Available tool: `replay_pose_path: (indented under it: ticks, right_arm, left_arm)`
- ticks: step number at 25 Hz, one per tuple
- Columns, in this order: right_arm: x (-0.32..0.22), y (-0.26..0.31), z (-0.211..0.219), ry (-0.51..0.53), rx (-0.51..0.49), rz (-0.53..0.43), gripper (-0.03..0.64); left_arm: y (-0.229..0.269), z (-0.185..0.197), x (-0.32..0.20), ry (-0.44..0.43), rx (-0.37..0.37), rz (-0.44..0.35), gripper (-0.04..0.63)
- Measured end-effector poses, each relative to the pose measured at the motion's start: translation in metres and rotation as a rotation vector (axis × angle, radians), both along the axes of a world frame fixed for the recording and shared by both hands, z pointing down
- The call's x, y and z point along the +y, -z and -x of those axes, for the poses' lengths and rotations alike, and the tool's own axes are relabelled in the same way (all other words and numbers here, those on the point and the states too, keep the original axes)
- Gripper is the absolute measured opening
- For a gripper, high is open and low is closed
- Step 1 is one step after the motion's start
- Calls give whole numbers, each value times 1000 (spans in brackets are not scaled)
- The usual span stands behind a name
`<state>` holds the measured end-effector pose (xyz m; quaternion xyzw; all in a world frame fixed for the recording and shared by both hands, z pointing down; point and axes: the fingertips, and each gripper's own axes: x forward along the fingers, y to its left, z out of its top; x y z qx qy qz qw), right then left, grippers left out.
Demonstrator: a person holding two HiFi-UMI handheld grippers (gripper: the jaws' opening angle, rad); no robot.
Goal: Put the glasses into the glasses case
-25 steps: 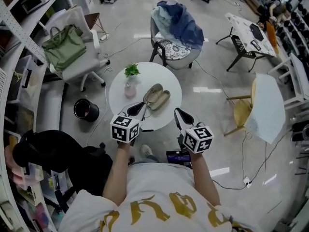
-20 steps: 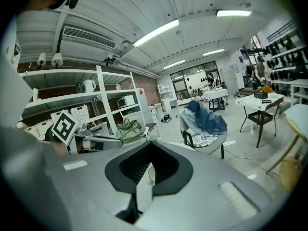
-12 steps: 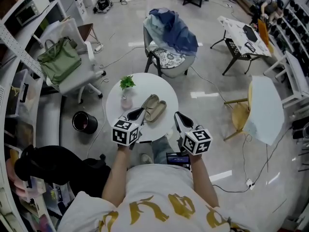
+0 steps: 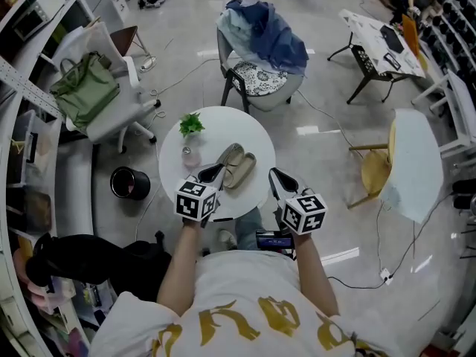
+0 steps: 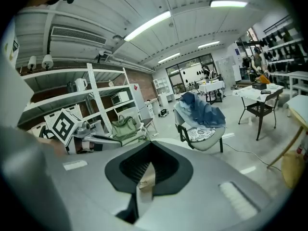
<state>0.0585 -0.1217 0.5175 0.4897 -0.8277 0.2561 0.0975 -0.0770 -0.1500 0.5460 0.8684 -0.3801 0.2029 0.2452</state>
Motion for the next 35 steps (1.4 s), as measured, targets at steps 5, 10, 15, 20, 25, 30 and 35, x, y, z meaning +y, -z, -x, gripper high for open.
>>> replay_pose_path:
  ticks: [5, 10, 15, 20, 25, 30, 35]
  right_arm:
    - [-19, -15, 2, 34, 4, 44, 26]
    - [-31, -37, 3, 60, 17, 98, 26]
    - [-38, -57, 1, 77, 36, 148, 26]
    - [-51, -72, -4, 81, 50, 182, 26]
    - [-62, -83, -6, 93, 61, 208, 26]
    - [-65, -96, -11, 93, 71, 243, 26]
    - [-73, -104, -14, 94, 72, 261, 27]
  left_arm:
    - [-25, -4, -10, 1, -28, 53, 18]
    - [-49, -8, -20, -2, -54, 93, 18]
    - [-74, -7, -24, -1, -79, 137, 18]
    - [-97, -9, -28, -5, -104, 177, 18]
    - [-113, -13, -38, -17, -123, 201, 18]
    - [-131, -19, -41, -48, -153, 239, 18]
    - [-149, -23, -46, -68, -212, 248, 20]
